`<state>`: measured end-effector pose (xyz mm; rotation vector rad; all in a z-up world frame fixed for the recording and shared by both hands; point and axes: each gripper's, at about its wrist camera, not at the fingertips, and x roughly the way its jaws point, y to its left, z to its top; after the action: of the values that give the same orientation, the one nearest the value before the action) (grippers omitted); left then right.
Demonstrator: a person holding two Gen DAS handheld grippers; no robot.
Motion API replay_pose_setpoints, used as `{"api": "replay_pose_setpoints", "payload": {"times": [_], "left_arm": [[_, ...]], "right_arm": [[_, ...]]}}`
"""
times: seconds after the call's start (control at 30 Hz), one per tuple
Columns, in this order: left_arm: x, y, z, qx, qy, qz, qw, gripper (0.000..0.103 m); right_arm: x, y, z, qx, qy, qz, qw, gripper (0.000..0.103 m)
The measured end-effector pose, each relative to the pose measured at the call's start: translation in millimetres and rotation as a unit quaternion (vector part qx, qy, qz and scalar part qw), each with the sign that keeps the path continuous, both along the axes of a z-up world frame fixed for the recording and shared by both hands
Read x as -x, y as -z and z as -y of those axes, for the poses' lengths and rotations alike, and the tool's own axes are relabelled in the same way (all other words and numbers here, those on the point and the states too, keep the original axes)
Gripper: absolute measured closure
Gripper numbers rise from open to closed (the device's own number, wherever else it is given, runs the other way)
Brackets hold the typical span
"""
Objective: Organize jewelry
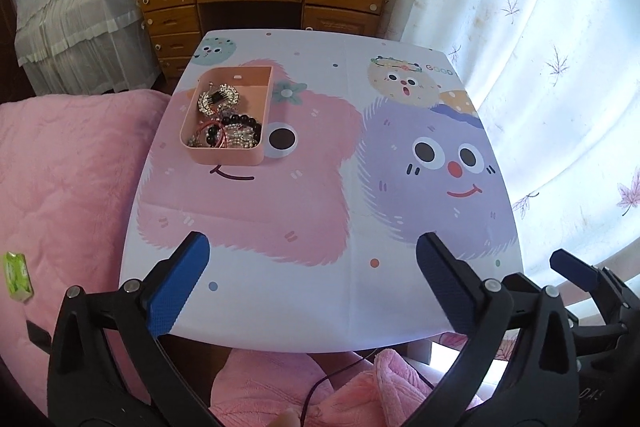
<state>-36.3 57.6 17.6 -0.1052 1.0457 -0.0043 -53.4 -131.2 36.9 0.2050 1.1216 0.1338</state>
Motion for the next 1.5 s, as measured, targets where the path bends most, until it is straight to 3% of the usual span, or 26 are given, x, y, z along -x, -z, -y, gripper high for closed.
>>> {"api": "replay_pose_setpoints", "payload": {"times": [0.73,1.5], "left_arm": [[-9.0,-9.1,-2.2,-0.010,-0.001,0.011,0.9999,0.000],[-19.8,-7.5,5.3,-0.015,0.004,0.011,0.9998,0.000]], "right_arm": [[-9.6,-9.3,-11.8,0.005,-0.016,0.016,1.000,0.000],[-14.3,-7.2,4.2,0.010,-0.010,0.016,1.000,0.000]]}}
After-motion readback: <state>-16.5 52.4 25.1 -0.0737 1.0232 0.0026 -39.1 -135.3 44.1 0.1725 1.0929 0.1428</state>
